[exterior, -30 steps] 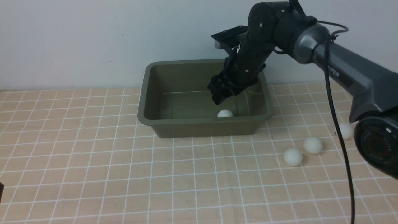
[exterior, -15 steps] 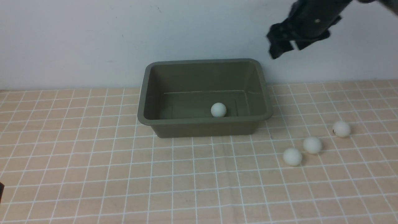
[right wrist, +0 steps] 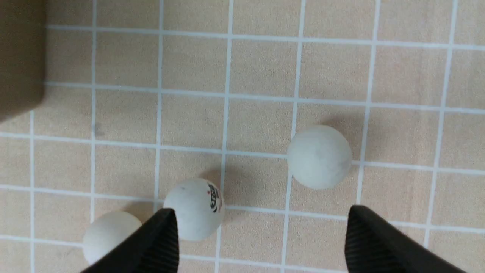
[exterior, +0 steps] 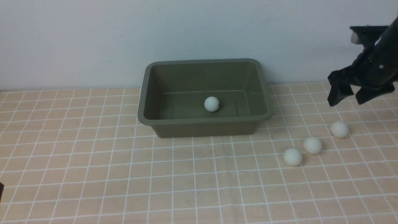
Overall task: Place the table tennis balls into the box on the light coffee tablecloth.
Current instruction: 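Reach for and grasp a ping pong ball on the table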
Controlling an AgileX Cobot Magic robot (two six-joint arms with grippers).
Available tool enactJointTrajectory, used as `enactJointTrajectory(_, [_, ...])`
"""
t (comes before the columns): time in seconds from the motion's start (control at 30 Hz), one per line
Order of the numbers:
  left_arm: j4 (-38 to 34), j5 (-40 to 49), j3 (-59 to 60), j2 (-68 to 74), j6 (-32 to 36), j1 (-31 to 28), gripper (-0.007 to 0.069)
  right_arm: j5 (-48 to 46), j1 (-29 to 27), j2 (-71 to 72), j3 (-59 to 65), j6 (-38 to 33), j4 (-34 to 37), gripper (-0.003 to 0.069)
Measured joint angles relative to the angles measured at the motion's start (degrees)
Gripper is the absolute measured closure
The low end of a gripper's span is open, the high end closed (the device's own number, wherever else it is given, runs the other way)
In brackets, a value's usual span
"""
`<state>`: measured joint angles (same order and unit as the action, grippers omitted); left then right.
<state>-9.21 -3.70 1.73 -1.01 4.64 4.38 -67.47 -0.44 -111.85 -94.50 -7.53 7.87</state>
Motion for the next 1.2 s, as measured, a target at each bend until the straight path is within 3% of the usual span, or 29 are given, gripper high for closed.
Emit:
enactJointTrajectory(0.57, [0.0,0.0,0.0,0.0,0.0,0.0,0.0689,5.0,0.0,-12.6,0.3,0.2,-4.2,0.0129])
enactJointTrajectory(0.77, [0.0,0.0,0.0,0.0,0.0,0.0,0.0689,6.7,0.0,-12.8,0.3,0.2,-4.7,0.0210])
enactJointTrajectory(0.83, [0.0,0.0,0.0,0.0,0.0,0.0,0.0689,6.7,0.0,-12.8,0.3,0.2,-4.8,0.0293])
enactJointTrajectory(1.07, [0.0,0.0,0.0,0.0,0.0,0.0,0.0689,4.0,0.0,-12.8,-0.9,0.2,-4.0,0.0297])
enactJointTrajectory(1.2, [0.0,0.0,0.0,0.0,0.0,0.0,0.0689,-0.9,0.1,-12.8,-7.7,-0.6,2.2,0.0297])
